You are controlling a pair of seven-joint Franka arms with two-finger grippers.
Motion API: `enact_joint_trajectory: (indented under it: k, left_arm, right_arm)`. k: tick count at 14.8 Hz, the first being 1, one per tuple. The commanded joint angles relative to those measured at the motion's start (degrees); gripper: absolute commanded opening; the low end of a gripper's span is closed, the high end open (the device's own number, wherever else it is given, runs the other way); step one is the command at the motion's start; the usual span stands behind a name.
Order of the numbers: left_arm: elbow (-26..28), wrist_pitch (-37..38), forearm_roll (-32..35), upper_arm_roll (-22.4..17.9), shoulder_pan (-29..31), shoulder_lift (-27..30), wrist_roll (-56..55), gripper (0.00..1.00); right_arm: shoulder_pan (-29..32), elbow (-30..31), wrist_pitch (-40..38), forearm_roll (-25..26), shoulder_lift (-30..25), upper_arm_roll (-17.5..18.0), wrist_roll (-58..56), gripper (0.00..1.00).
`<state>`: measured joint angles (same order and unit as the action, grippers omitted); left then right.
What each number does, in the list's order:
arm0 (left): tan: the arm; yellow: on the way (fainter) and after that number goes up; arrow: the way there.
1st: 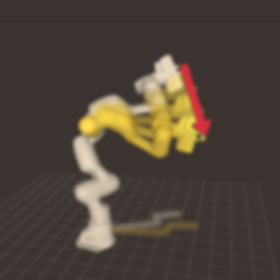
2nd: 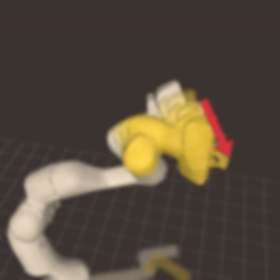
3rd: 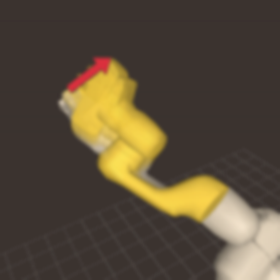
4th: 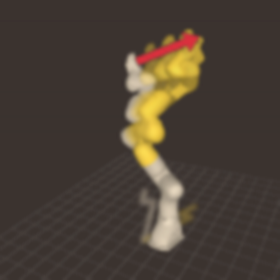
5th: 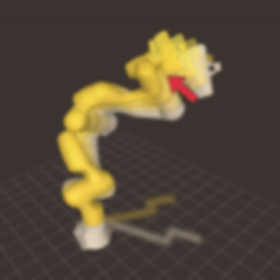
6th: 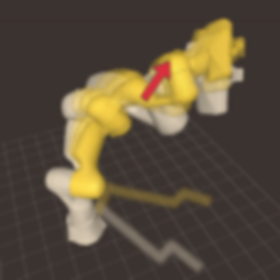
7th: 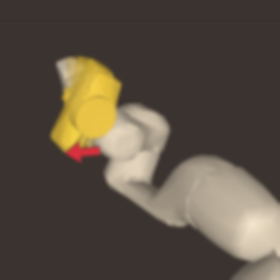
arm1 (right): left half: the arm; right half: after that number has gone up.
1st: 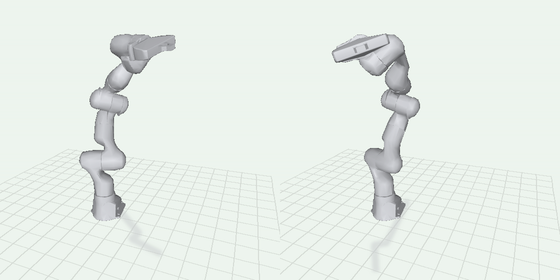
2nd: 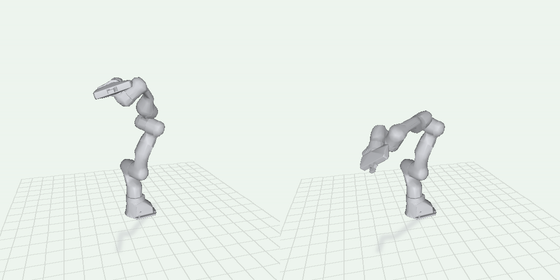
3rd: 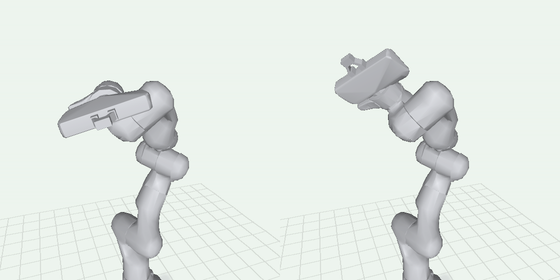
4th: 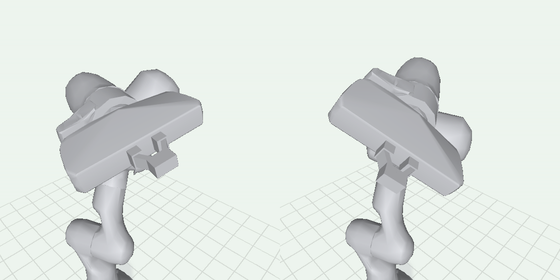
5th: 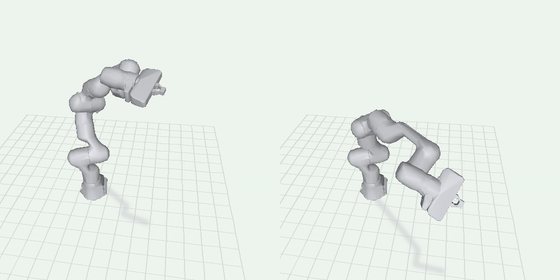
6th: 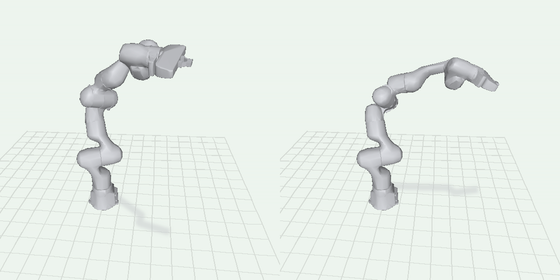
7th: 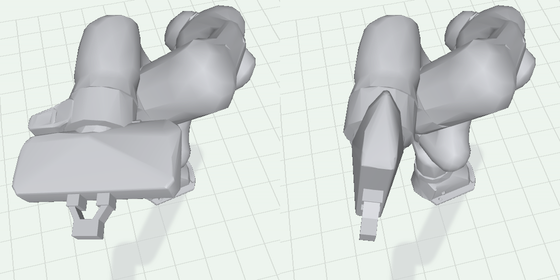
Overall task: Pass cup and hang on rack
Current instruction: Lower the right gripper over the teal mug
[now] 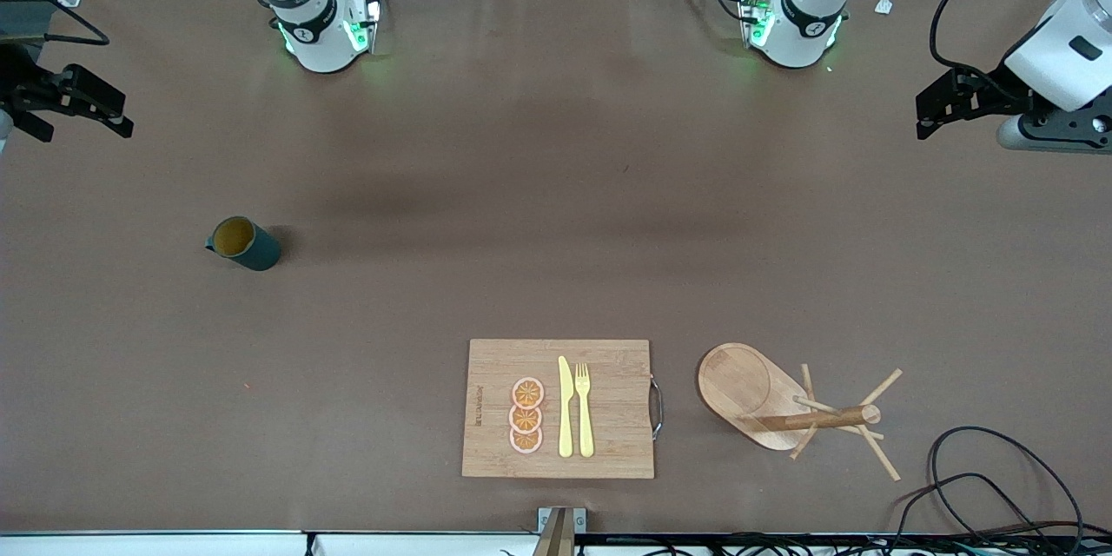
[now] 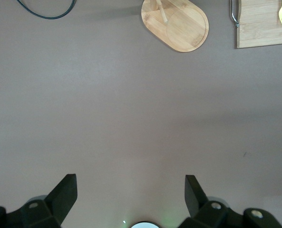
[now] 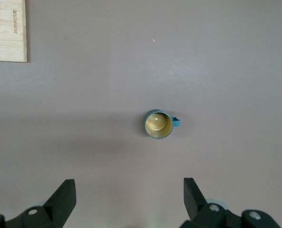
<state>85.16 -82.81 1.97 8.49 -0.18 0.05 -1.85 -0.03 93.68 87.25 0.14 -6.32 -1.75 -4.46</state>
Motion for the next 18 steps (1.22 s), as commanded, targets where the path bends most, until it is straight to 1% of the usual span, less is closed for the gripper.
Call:
enact_joint_trajectory:
  k: [1, 3, 4, 6, 10, 13, 15, 18]
  left_arm:
    - [-0.61, 0.89, -0.38, -0.14, 0.44, 0.22, 0.88, 1.00]
    - [-0.61, 0.54, -0.47, -0.14, 0.44, 0.21, 0.88, 1.00]
    - [-0.61, 0.37, -0.47, -0.14, 0.44, 0.13, 0.88, 1.00]
    - [-0.61, 0.28, -0.30, -0.14, 0.44, 0.13, 0.88, 1.00]
    - [-0.61, 0.19, -0.30, -0.14, 0.35, 0.04, 0.79, 1.00]
    - [-0.61, -0.07, -0.30, -0.05, 0.09, -0.14, 0.79, 1.00]
    - [-0.61, -0.25, -0.30, 0.04, -0.35, -0.40, 0.79, 1.00]
    - [-0.61, -0.34, -0.47, 0.12, -0.53, -0.40, 0.44, 1.00]
  right_arm:
    - [0.65, -0.70, -0.85, -0.93, 0.43, 0.26, 0.24, 1.00]
    - [0.56, -0.17, -1.81, -0.93, 0.43, 0.26, 0.16, 1.00]
    - [0.47, 1.05, -1.91, -0.93, 0.26, 0.26, 0.16, 1.00]
    - [0.82, 6.22, -0.60, -0.93, 0.08, 0.26, 0.07, 1.00]
    - [0.83, 15.28, 8.70, -0.93, -0.53, 0.70, 0.33, 1.00]
    - [0.91, 22.83, 19.85, -0.93, -0.27, 0.79, 0.33, 1.00]
    - [0.74, 28.98, 27.23, -0.93, -0.27, 0.79, 0.33, 1.00]
    - [-0.31, 35.06, 34.99, -1.02, 0.34, 0.79, 0.42, 1.00]
